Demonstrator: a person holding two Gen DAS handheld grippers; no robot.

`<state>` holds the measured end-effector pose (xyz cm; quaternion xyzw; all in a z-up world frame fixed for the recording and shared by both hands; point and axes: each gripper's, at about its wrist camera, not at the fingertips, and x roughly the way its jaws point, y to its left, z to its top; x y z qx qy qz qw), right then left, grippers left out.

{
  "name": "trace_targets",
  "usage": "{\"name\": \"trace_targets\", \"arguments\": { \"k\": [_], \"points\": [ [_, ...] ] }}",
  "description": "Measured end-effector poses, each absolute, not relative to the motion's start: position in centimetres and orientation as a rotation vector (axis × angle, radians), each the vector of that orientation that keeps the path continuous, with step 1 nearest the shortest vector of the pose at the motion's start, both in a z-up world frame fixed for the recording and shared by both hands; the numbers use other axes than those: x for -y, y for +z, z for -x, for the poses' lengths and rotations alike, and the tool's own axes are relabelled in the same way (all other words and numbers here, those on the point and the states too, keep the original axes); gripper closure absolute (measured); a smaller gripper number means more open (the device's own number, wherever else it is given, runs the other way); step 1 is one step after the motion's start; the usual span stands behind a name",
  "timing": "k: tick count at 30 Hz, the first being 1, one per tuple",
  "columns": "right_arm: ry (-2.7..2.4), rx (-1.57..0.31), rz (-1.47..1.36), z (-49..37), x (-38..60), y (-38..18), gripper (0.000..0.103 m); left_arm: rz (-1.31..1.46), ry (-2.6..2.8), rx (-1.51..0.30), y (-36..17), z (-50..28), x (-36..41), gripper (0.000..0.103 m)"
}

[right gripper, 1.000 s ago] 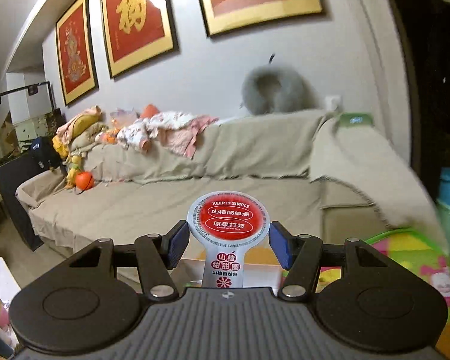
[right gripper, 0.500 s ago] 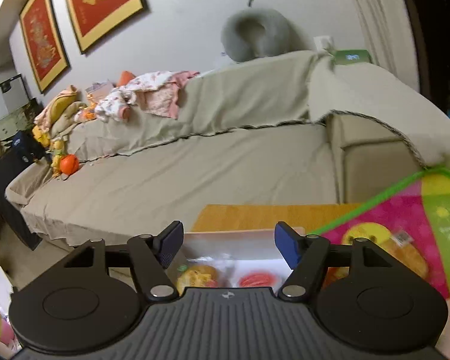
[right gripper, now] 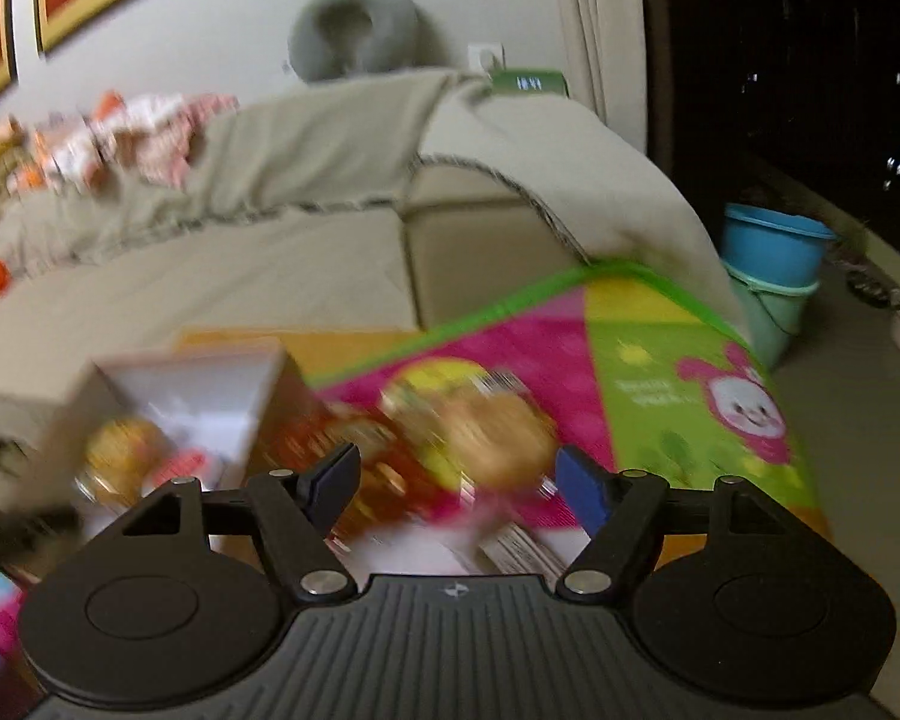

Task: Organize objects
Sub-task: 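Place the jelly cup into the pink box with the right gripper, then move the right gripper back to the snacks and grasp the grain bar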

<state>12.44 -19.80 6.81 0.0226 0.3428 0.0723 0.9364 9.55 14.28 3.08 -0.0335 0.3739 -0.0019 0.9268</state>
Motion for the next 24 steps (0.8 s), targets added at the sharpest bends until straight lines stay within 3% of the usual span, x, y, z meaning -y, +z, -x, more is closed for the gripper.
{"name": "trace_targets", "arguments": {
  "k": [10, 18, 21, 24],
  "points": [
    [0.283, -0.772, -0.239, -18.9, 17.2, 6.3, 0.028, 0.052, 0.0, -0.771, 3.0, -9.7, -13.9, 0.091],
    [0.208, -0.8, -0.124, -25.7, 13.6, 3.6, 0.03, 0.052, -0.004, -0.77, 3.0, -9.6, -13.9, 0.09],
    [0.259, -0.836, -0.095, -26.1, 13.2, 2.9, 0.048, 0.053, -0.004, -0.77, 3.0, -9.6, -13.9, 0.09],
    [0.319, -0.857, -0.076, -25.3, 13.1, 2.7, 0.055, 0.053, -0.004, -0.771, 3.0, -9.6, -13.9, 0.09]
  ]
}}
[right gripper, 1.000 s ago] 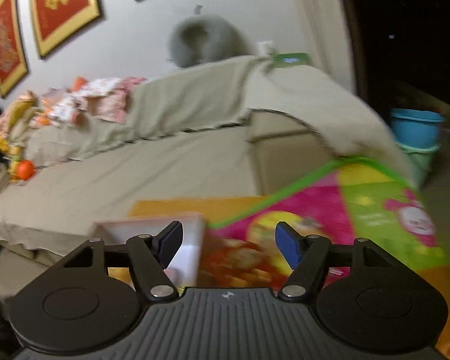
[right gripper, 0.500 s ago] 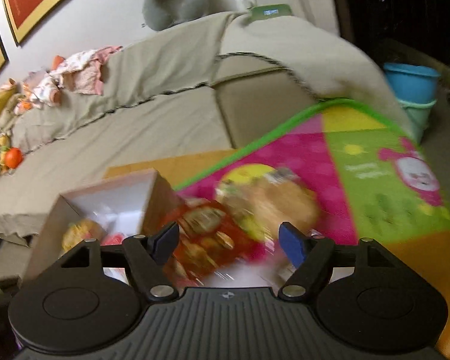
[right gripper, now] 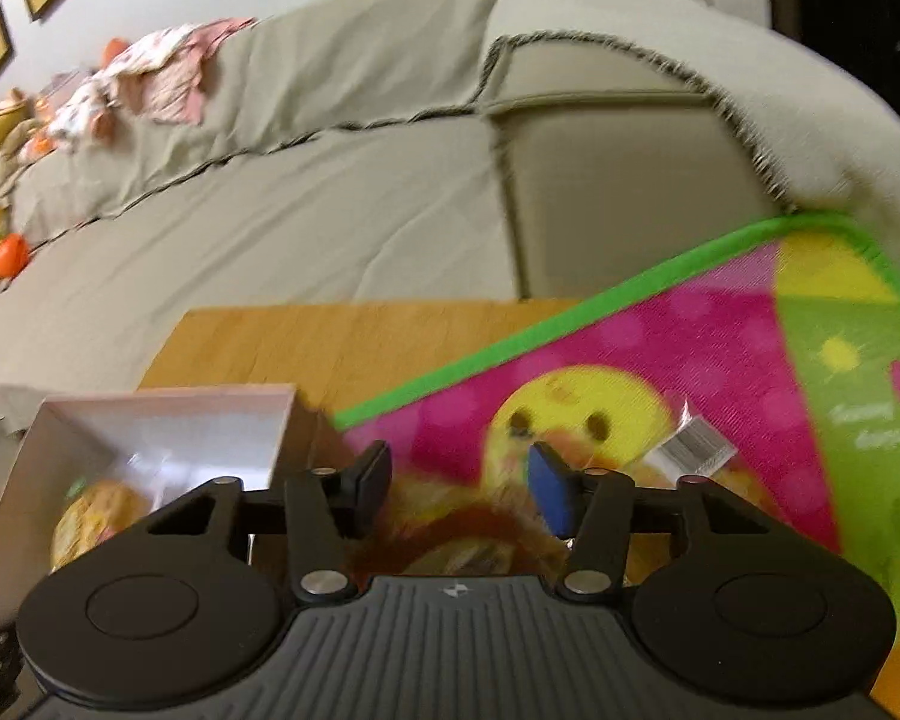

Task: Organize objects
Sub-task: 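Move the right gripper back to the snacks and grasp the grain bar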

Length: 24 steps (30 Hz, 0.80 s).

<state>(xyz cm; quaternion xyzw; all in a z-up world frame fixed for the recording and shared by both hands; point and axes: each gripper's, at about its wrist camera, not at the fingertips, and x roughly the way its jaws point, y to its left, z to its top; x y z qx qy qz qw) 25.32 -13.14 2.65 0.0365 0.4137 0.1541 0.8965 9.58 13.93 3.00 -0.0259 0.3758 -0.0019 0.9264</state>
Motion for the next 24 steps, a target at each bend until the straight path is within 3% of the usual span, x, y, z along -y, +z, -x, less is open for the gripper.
{"name": "trace_targets", "arguments": {
  "k": [4, 24],
  "points": [
    [0.378, -0.88, -0.042, -23.1, 14.1, 2.8, 0.061, 0.055, -0.005, -0.771, 3.0, -9.6, -13.9, 0.09],
    [0.352, -0.922, 0.033, -5.2, 20.1, 2.5, 0.061, 0.053, -0.006, -0.773, 3.0, -9.6, -14.0, 0.09]
  ]
}}
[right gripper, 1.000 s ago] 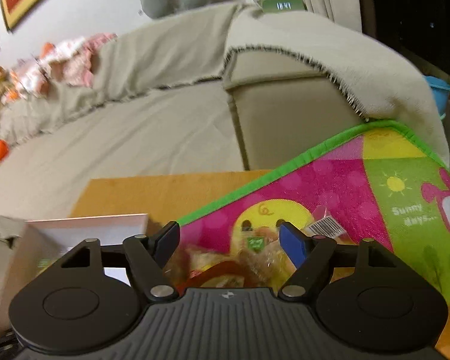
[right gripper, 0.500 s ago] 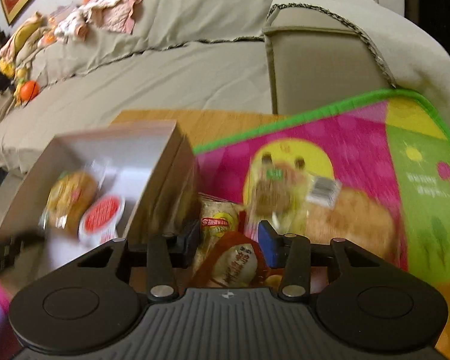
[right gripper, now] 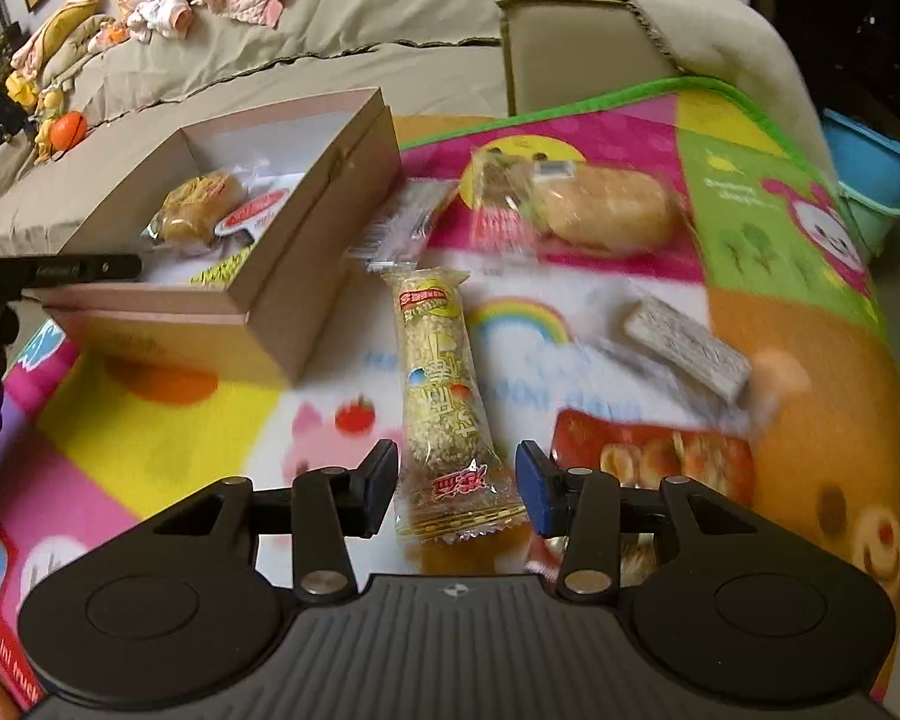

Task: Organize objects
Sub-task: 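Move the right gripper back to the snacks and grasp the grain bar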

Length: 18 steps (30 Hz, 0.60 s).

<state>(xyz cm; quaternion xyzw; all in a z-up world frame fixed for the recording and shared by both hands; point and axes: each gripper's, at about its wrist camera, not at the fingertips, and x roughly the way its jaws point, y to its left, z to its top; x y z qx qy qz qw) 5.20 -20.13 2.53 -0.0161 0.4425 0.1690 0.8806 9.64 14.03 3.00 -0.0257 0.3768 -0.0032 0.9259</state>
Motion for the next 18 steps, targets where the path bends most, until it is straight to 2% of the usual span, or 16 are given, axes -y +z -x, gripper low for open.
{"name": "trace_targets", "arguments": {
  "k": [3, 8, 13, 18],
  "points": [
    [0.307, -0.895, 0.077, -3.7, 20.5, 2.8, 0.059, 0.052, -0.007, -0.773, 3.0, -9.6, -14.1, 0.09],
    [0.279, -0.812, 0.02, -2.1, 22.4, 5.0, 0.036, 0.052, -0.007, -0.773, 3.0, -9.6, -14.1, 0.09],
    [0.214, -0.777, 0.002, -2.6, 23.8, 5.6, 0.034, 0.049, -0.006, -0.773, 3.0, -9.6, -14.1, 0.09],
    [0.291, -0.774, 0.058, -3.0, 20.9, 4.7, 0.034, 0.045, -0.003, -0.771, 3.0, -9.5, -14.1, 0.09]
  ]
}}
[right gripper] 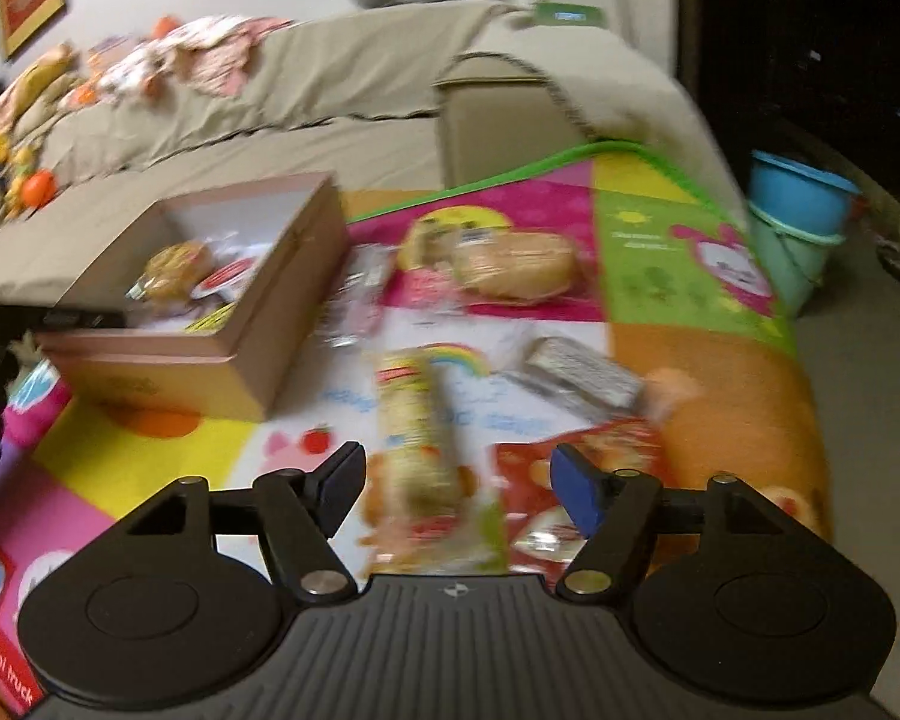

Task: Organize objects
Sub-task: 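Move the right gripper back to the snacks and grasp the grain bar, then carry the grain bar into the pink box and release it with the right gripper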

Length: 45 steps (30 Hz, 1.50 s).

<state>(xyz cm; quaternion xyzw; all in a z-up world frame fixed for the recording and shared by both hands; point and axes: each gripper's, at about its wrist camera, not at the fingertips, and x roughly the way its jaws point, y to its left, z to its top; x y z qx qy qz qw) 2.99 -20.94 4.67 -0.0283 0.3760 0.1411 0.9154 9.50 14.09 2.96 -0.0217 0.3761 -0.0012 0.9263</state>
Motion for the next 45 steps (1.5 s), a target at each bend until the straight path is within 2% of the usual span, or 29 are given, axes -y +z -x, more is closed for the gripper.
{"name": "trace_targets", "arguments": {
  "k": [4, 6, 9, 10, 12, 21, 23, 28, 31, 33, 36, 38, 40, 45],
  "points": [
    [0.301, -0.774, 0.098, -4.4, 18.7, 3.4, 0.035, 0.044, -0.002, -0.772, 3.0, -9.5, -14.1, 0.09],
    [0.314, -0.792, 0.107, -5.2, 17.9, 2.8, 0.04, 0.044, -0.003, -0.771, 2.9, -9.5, -14.1, 0.09],
    [0.322, -0.812, 0.143, -5.5, 17.1, 2.4, 0.057, 0.045, -0.003, -0.77, 2.9, -9.5, -14.1, 0.09],
    [0.327, -0.819, 0.148, -5.4, 17.0, 2.4, 0.068, 0.046, -0.003, -0.769, 2.9, -9.5, -14.1, 0.09],
    [0.345, -0.836, 0.135, -5.0, 17.3, 2.6, 0.074, 0.048, -0.006, -0.767, 2.9, -9.5, -14.1, 0.09],
    [0.382, -0.83, 0.056, -1.6, 18.8, 6.7, 0.075, 0.056, -0.007, -0.763, 2.9, -9.4, -14.1, 0.09],
    [0.397, -0.783, 0.005, -1.5, 19.2, 9.1, 0.096, 0.056, -0.007, -0.763, 2.9, -9.4, -14.1, 0.09],
    [0.441, -0.617, -0.013, -1.4, 18.7, 15.0, 0.096, 0.058, -0.007, -0.763, 3.0, -9.4, -14.2, 0.09],
    [0.442, -0.597, 0.045, -1.7, 17.9, 15.7, 0.095, 0.059, -0.008, -0.763, 3.0, -9.4, -14.2, 0.09],
    [0.447, -0.638, 0.062, -1.9, 17.5, 14.6, 0.094, 0.059, -0.008, -0.763, 3.0, -9.4, -14.2, 0.09],
    [0.426, -0.738, 0.098, -2.2, 17.3, 11.5, 0.086, 0.059, -0.012, -0.763, 3.0, -9.4, -14.3, 0.09],
    [0.403, -0.81, 0.114, -2.3, 17.3, 9.0, 0.071, 0.06, -0.012, -0.763, 3.0, -9.4, -14.3, 0.09],
    [0.381, -0.855, 0.141, -2.3, 17.2, 7.0, 0.065, 0.06, -0.013, -0.763, 3.0, -9.4, -14.3, 0.09],
    [0.371, -0.947, 0.153, -2.6, 17.0, 3.6, 0.065, 0.06, -0.012, -0.764, 3.1, -9.4, -14.2, 0.09]
  ]
}}
